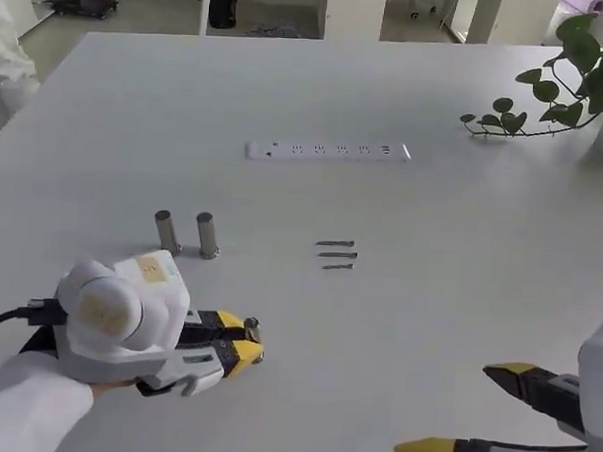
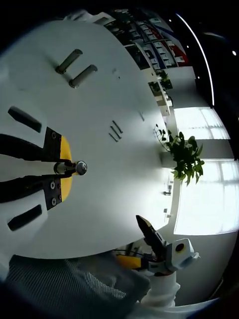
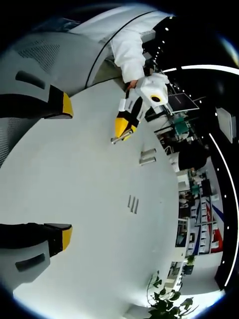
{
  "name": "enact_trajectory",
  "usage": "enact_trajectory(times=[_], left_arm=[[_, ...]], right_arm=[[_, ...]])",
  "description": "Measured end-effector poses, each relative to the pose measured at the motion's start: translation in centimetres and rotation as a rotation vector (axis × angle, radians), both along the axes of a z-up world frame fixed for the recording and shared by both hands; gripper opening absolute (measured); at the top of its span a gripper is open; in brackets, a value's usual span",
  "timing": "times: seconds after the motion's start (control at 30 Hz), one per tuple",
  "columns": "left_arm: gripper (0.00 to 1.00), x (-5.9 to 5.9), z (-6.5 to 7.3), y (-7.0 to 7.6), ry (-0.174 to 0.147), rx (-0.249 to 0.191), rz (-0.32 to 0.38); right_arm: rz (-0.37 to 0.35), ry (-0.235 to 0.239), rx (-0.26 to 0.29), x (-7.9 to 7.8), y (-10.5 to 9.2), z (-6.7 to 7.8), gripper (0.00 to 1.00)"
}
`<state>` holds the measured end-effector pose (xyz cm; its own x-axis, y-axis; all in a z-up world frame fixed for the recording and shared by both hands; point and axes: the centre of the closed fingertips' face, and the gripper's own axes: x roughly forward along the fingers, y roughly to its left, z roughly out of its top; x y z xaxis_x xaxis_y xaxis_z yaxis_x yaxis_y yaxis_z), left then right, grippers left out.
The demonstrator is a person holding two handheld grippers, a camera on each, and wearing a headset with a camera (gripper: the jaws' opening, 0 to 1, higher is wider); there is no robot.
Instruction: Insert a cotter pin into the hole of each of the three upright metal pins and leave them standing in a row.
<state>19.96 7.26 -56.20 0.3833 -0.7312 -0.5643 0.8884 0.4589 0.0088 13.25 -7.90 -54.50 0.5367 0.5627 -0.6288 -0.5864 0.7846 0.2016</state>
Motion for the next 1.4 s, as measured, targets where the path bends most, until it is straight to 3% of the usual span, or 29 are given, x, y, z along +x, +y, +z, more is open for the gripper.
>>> enact_trajectory(times=[0.23, 0.73, 0.83, 1.03, 1.13, 1.4], left_arm=[[0.07, -0.9, -0.8, -0.4, -0.003, 0.031, -0.063], [0.07, -1.0, -1.8, -0.6, -0.014, 0.055, -0.112], [0.07, -1.1, -2.3, -0.5, -0.002, 0.064, -0.112], [0.07, -0.8, -2.0, -0.5, -0.016, 0.059, -0.104], [0.07, -0.6, -2.0, -0.4, -0.001, 0.032, -0.089], [0.07, -0.6, -2.0, -0.4, -0.01, 0.015, -0.079]], right_arm=[[0.007, 0.008, -0.003, -0.3, 0.2, -0.2, 0.84], [-0.001, 0.017, -0.002, -0.5, 0.1, -0.4, 0.83], [-0.002, 0.015, 0.002, -0.5, 0.2, -0.4, 0.83], [0.001, 0.021, 0.003, -0.7, 0.2, -0.5, 0.83], [0.002, 0.015, 0.002, -0.6, 0.3, -0.4, 0.83], [0.002, 0.018, 0.013, -0.6, 0.4, -0.5, 0.83]])
